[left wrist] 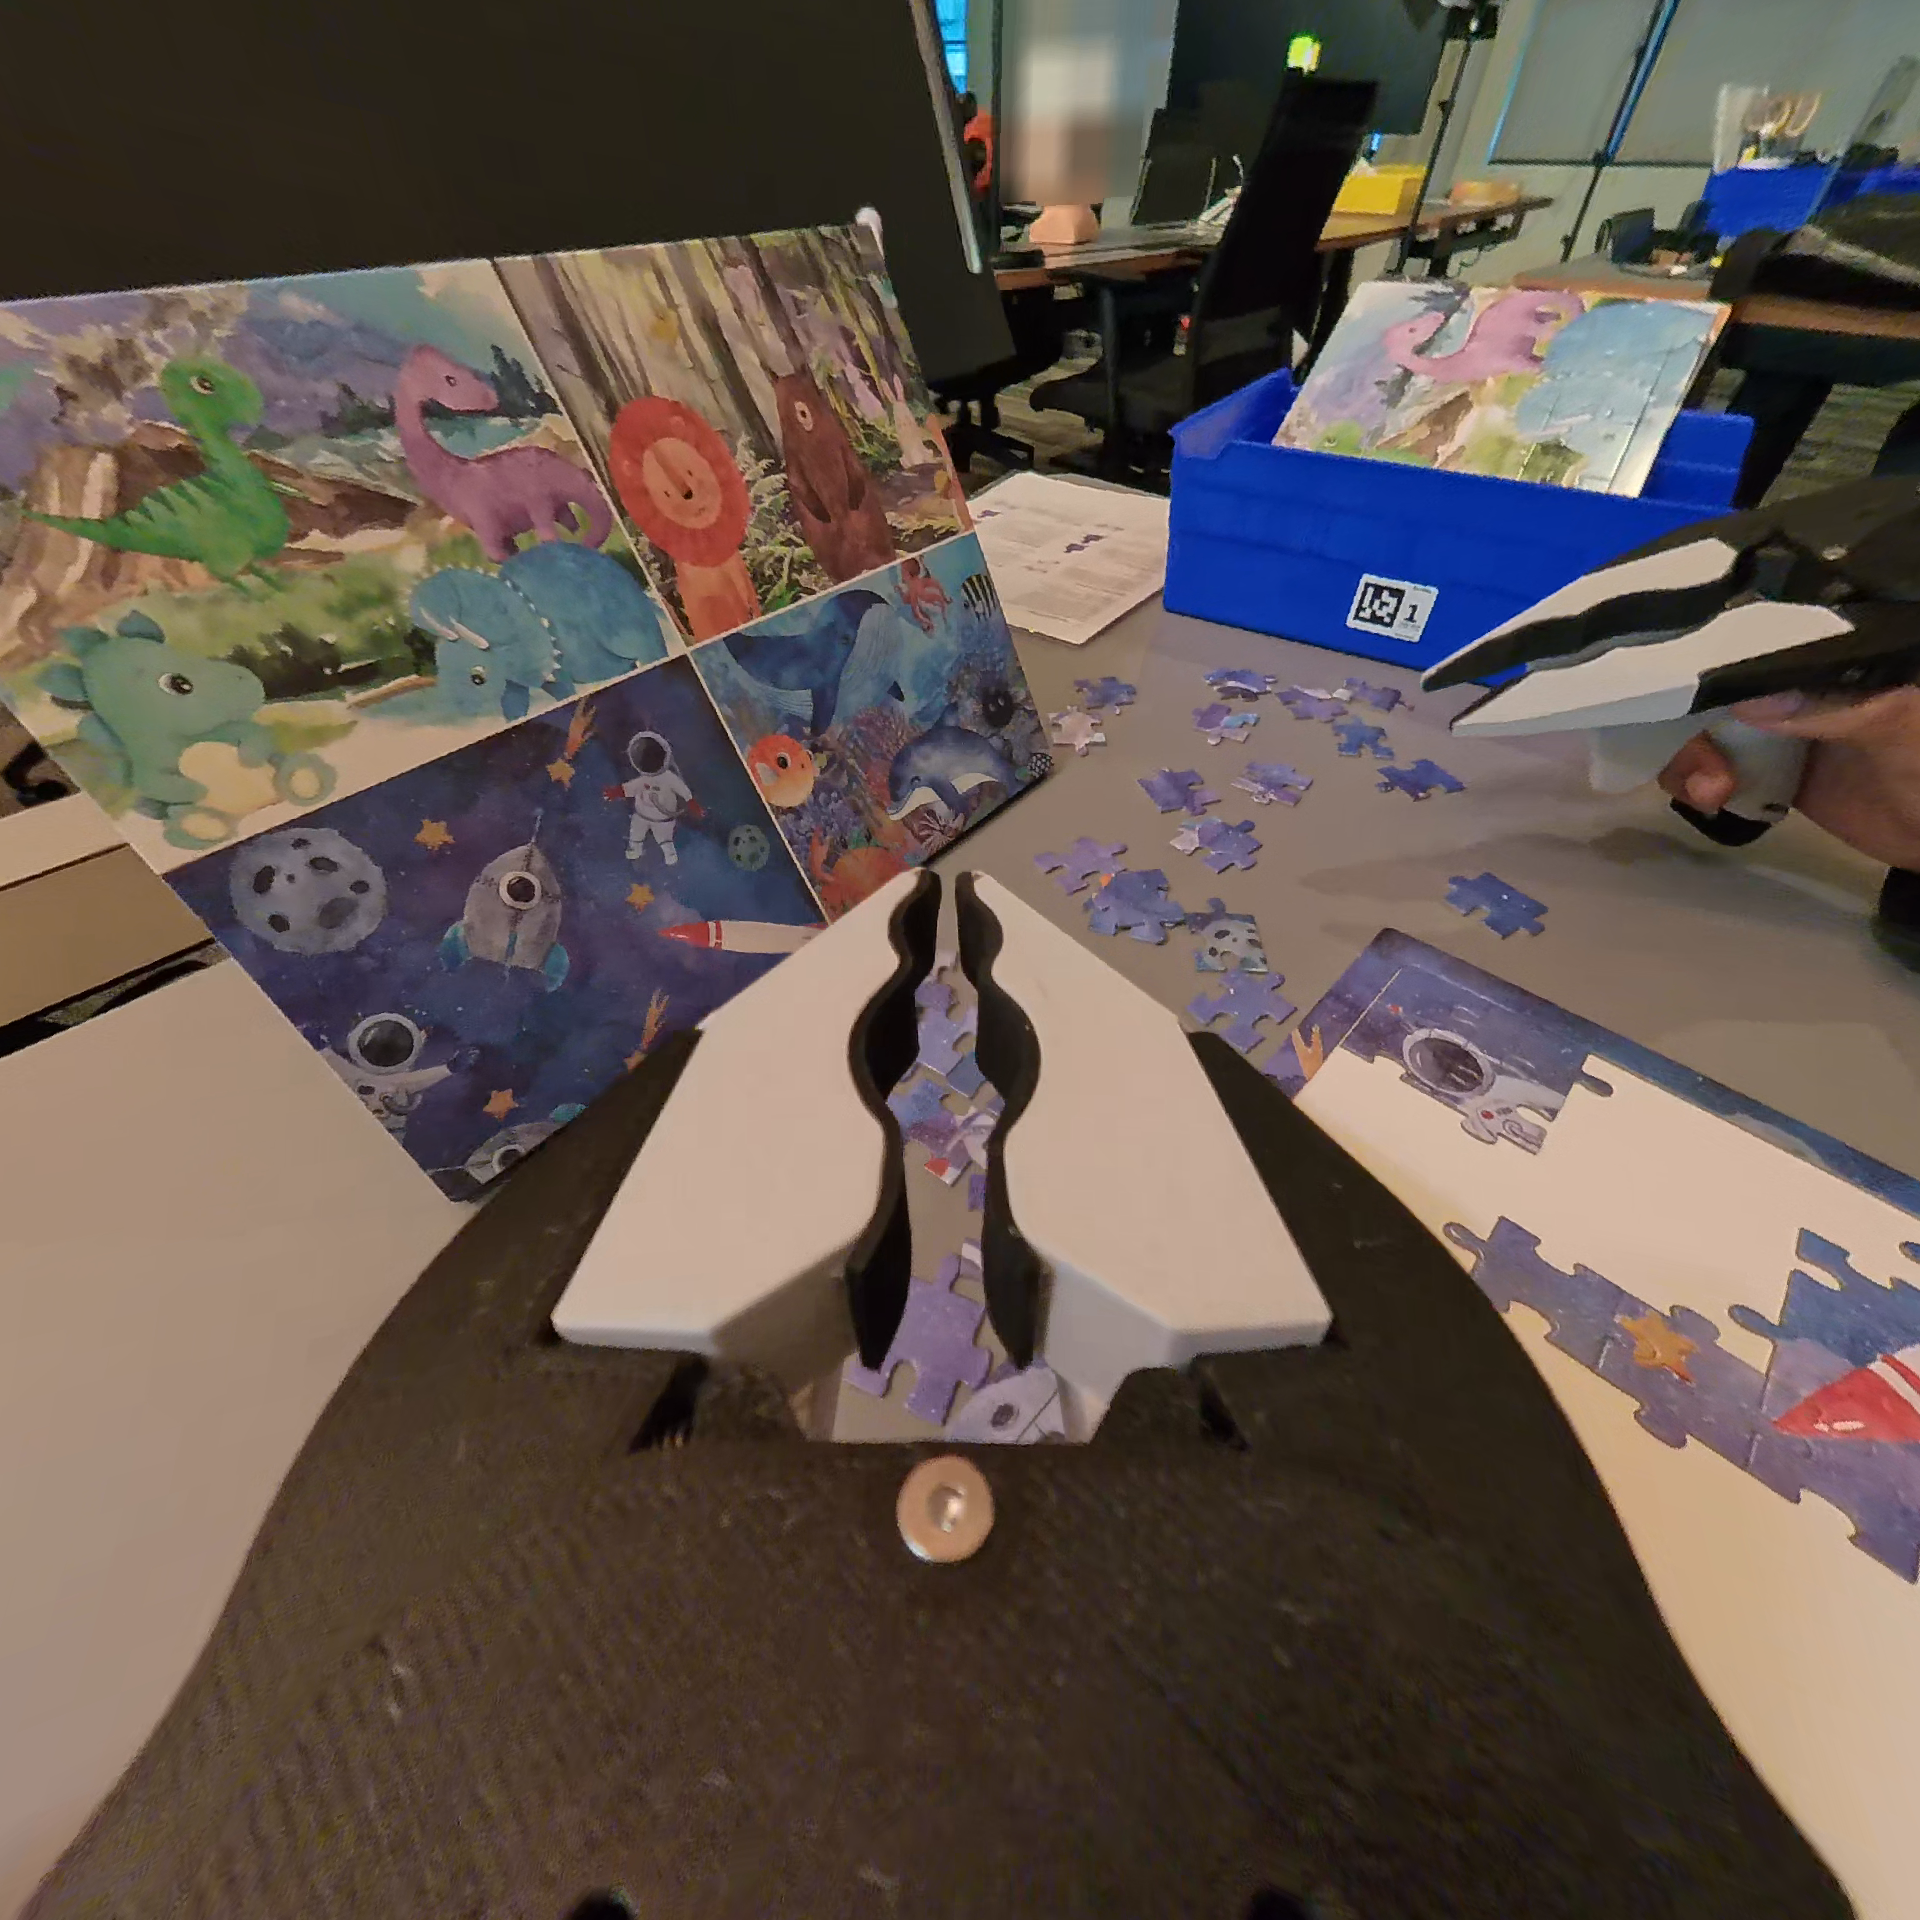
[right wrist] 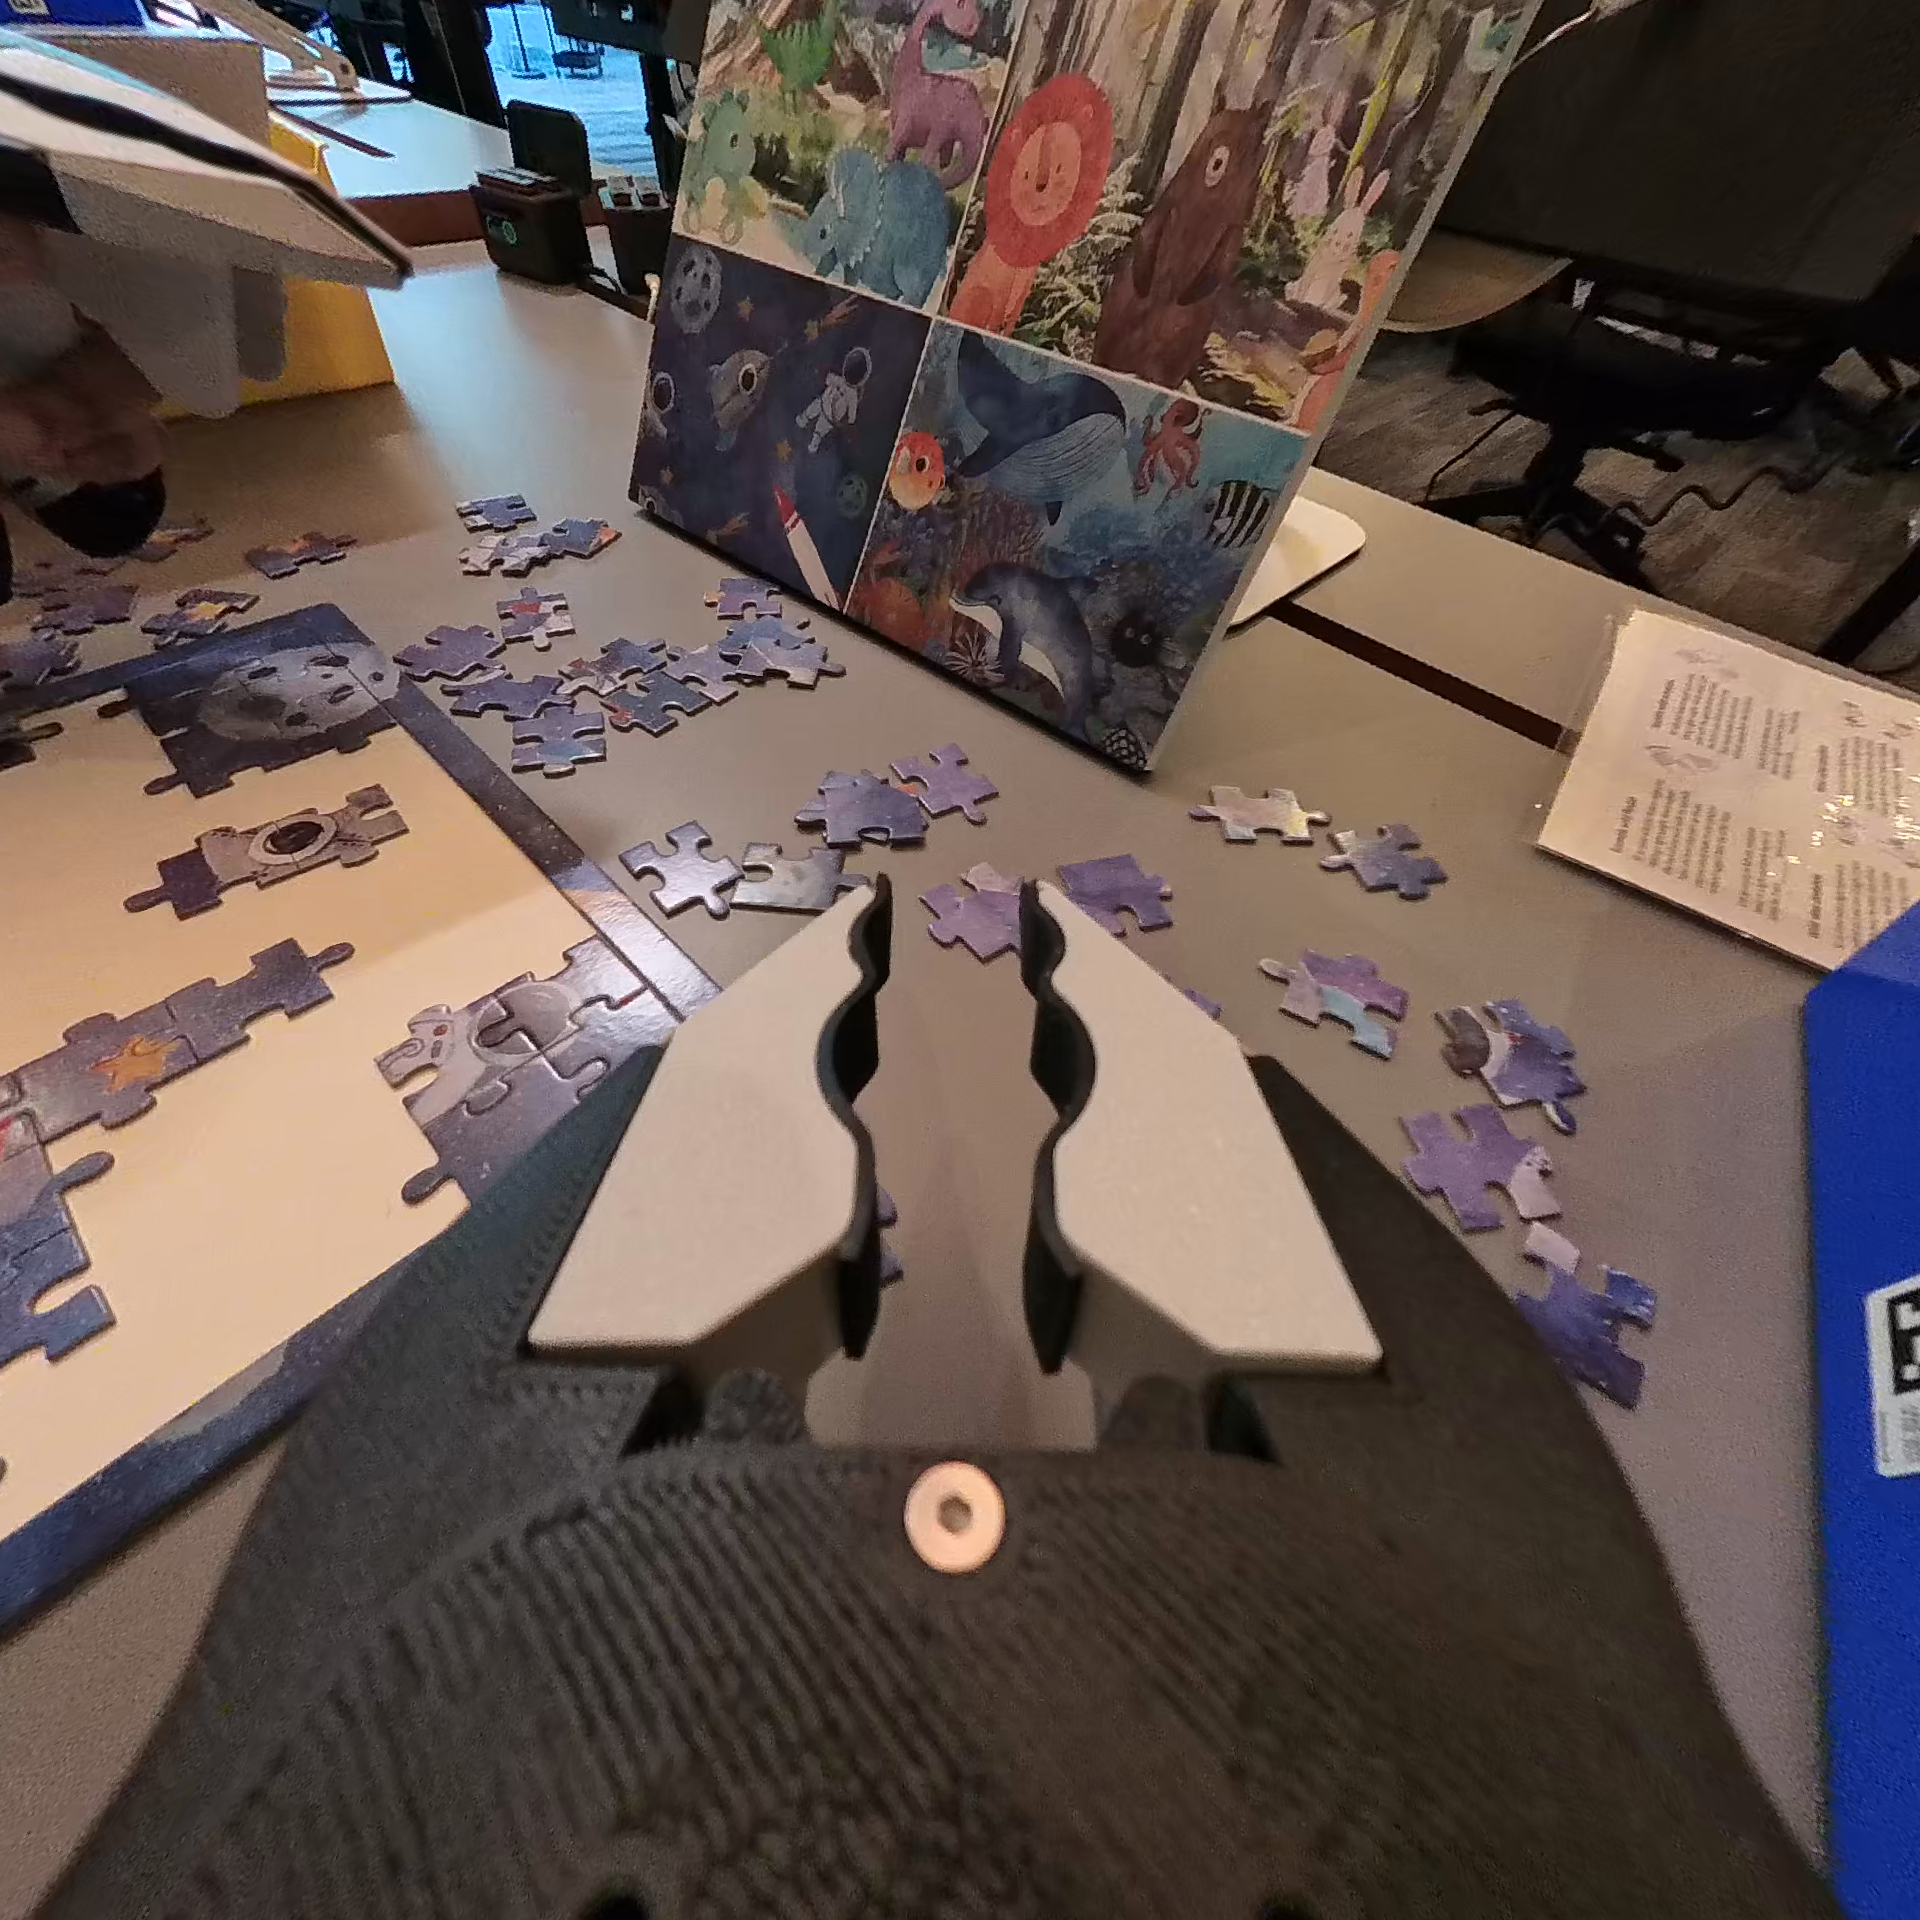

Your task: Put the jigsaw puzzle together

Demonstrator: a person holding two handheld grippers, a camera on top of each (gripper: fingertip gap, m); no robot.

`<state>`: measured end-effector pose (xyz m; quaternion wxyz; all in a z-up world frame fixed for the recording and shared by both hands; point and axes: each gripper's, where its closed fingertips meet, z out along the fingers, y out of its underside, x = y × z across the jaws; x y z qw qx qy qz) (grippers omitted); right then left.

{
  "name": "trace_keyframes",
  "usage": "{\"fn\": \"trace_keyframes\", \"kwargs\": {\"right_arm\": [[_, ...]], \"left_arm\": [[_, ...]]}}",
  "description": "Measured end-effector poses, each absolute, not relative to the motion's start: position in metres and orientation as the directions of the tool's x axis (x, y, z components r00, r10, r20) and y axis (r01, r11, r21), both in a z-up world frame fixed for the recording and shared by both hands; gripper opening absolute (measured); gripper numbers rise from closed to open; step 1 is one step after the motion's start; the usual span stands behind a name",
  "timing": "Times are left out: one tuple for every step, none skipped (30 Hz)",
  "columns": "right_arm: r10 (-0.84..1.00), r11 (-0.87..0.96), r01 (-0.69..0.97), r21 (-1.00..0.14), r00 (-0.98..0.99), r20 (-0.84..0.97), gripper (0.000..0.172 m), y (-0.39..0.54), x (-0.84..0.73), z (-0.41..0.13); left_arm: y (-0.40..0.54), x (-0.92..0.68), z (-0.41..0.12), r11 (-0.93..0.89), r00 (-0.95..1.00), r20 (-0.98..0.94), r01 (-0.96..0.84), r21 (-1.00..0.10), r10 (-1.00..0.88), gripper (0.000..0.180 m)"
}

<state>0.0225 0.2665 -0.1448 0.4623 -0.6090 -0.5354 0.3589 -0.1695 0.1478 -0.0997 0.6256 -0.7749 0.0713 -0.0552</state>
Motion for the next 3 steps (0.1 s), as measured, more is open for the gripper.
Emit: {"fn": "trace_keyframes", "kwargs": {"right_arm": [[0.984,0.001,0.323,-0.946,0.167,0.059,0.023,0.2661,0.0219,-0.1458],[0.984,0.002,0.326,-0.945,0.165,0.06,0.023,0.2656,0.0215,-0.1465],[0.985,0.004,0.328,-0.945,0.163,0.06,0.023,0.2651,0.021,-0.1469]], "left_arm": [[0.1474,-0.1683,-0.1021,-0.214,0.983,-0.008,-0.048,-0.976,-0.183,0.001],[0.1468,-0.1672,-0.1051,-0.222,0.982,-0.012,-0.054,-0.973,-0.186,0.001],[0.146,-0.1665,-0.1081,-0.231,0.982,-0.017,-0.061,-0.971,-0.187,0.001]]}}
